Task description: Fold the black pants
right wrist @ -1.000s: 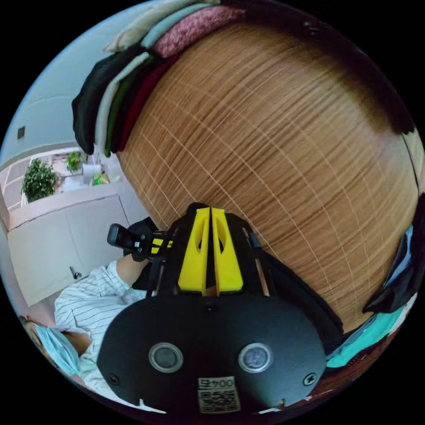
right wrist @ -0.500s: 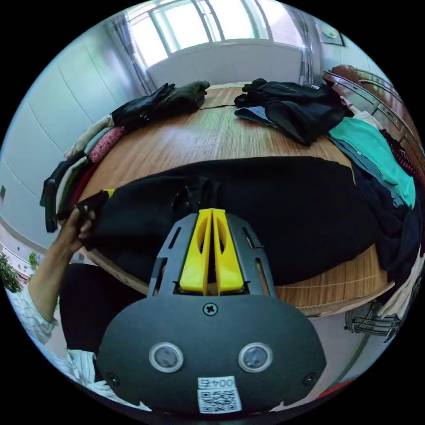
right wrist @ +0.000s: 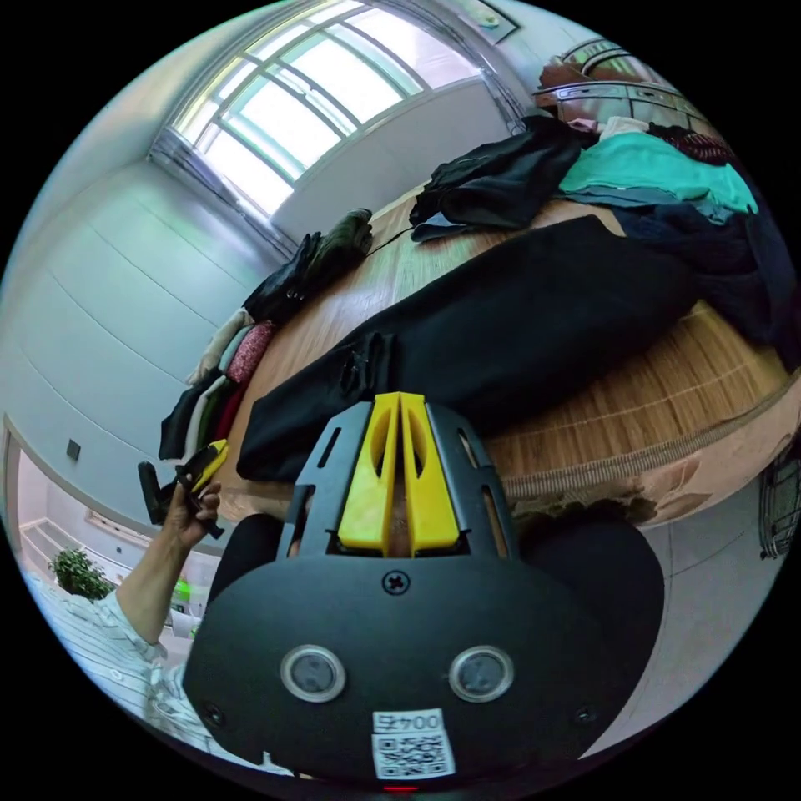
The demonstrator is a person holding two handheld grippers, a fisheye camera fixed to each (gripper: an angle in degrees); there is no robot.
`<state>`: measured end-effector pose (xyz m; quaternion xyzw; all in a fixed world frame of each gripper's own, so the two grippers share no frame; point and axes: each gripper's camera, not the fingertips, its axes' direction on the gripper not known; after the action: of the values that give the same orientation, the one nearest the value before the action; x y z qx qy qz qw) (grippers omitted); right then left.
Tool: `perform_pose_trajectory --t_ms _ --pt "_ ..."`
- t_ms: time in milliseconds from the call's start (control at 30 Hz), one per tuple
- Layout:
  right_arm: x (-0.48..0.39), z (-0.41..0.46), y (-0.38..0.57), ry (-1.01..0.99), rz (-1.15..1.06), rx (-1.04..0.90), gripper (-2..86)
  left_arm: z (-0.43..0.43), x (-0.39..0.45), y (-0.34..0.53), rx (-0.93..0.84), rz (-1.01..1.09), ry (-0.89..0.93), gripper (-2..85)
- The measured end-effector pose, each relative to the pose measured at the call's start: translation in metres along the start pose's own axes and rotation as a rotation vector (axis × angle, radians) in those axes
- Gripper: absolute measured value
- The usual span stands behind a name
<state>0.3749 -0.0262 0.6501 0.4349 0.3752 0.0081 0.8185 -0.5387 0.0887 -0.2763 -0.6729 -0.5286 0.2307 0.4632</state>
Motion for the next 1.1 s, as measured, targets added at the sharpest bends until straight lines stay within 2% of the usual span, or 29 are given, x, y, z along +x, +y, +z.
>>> perform_pose_trajectory --t_ms 167,333,433,800,900,933,1000,1100 --pt "0.021 -0.048 0.027 -0.064 0.029 0.000 -0.8 -0.003 -0.038 0.035 -0.004 -0.113 0.151 14.0" --pt "0.026 -0.085 0.032 -0.087 0.009 -0.001 -0.8 0.025 -0.065 0.032 -0.051 -0.247 0.230 15.0" --pt "0.033 -0.110 0.032 -0.079 0.005 0.022 -0.8 0.030 -0.073 0.029 -0.044 -0.249 0.288 15.0" --pt "0.041 -0.147 -0.016 -0.013 -0.027 0.076 -0.5 0.035 -0.108 0.012 -0.068 -0.294 0.269 8.7" --pt "0.050 -0.133 -0.032 0.040 0.000 -0.035 0.0 0.028 -0.113 0.010 -0.043 -0.280 0.239 8.0" --pt "0.056 -0.121 -0.034 0.041 0.015 -0.155 0.5 0.024 -0.115 0.006 -0.033 -0.262 0.224 7.9" --pt "0.063 -0.135 -0.034 0.000 0.018 -0.108 1.8 0.020 -0.121 0.000 -0.035 -0.249 0.221 8.4" --pt "0.103 -0.197 -0.038 -0.131 0.153 0.073 5.1 0.017 -0.139 -0.008 -0.114 -0.265 0.274 8.4"
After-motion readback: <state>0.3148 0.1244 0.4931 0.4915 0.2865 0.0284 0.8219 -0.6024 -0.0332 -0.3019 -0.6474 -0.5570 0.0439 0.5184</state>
